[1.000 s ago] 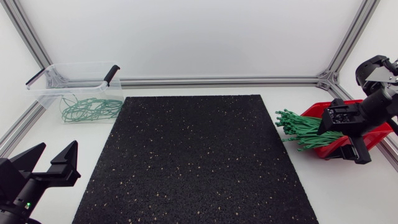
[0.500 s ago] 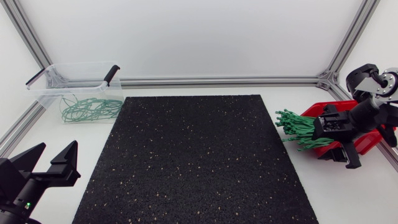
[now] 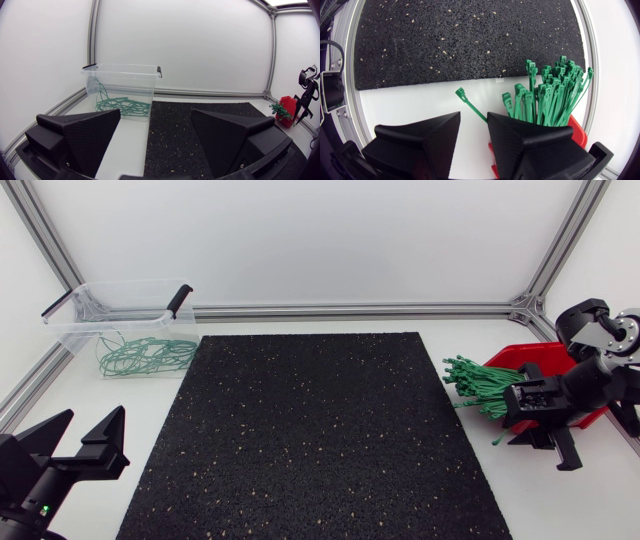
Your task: Take a green cable tie from the red box, thread the tail through the head to close it, then place it in the transparent bin on the left.
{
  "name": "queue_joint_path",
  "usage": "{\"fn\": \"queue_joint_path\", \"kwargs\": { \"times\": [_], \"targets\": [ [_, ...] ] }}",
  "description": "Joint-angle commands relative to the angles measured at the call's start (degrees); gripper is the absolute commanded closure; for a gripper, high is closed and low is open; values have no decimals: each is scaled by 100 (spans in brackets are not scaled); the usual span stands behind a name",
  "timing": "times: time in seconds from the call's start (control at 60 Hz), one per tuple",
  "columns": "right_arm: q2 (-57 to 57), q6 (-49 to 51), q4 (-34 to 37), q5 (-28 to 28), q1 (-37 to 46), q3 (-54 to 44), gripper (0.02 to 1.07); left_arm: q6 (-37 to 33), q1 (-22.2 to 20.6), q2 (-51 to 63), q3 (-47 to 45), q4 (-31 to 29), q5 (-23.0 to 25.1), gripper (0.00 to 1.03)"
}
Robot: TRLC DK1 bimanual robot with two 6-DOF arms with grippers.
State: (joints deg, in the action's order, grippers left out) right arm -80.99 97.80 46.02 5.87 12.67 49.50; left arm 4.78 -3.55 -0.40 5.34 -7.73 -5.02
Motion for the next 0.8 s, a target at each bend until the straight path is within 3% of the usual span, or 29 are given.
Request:
{"fn": "queue_joint_path", "kwargs": {
  "times": [0.0,0.15,0.333,0.483,0.783],
  "targets": [
    [163,178,-5,-68,-45,-221,71,111,-5,-39,-200,-361,-61,5],
    [250,161,-67,-68,-63,-283,71,111,-5,-39,-200,-361,-70,5],
    [312,196,-761,-279,-106,-625,70,111,-5,-39,-200,-361,-70,5],
    [382,266,-937,-385,-124,-766,49,111,-5,-39,-200,-361,-70,5],
    [1428,793,-1183,-578,-150,-1241,34,111,-23,-39,-200,-361,-61,5]
  ]
}}
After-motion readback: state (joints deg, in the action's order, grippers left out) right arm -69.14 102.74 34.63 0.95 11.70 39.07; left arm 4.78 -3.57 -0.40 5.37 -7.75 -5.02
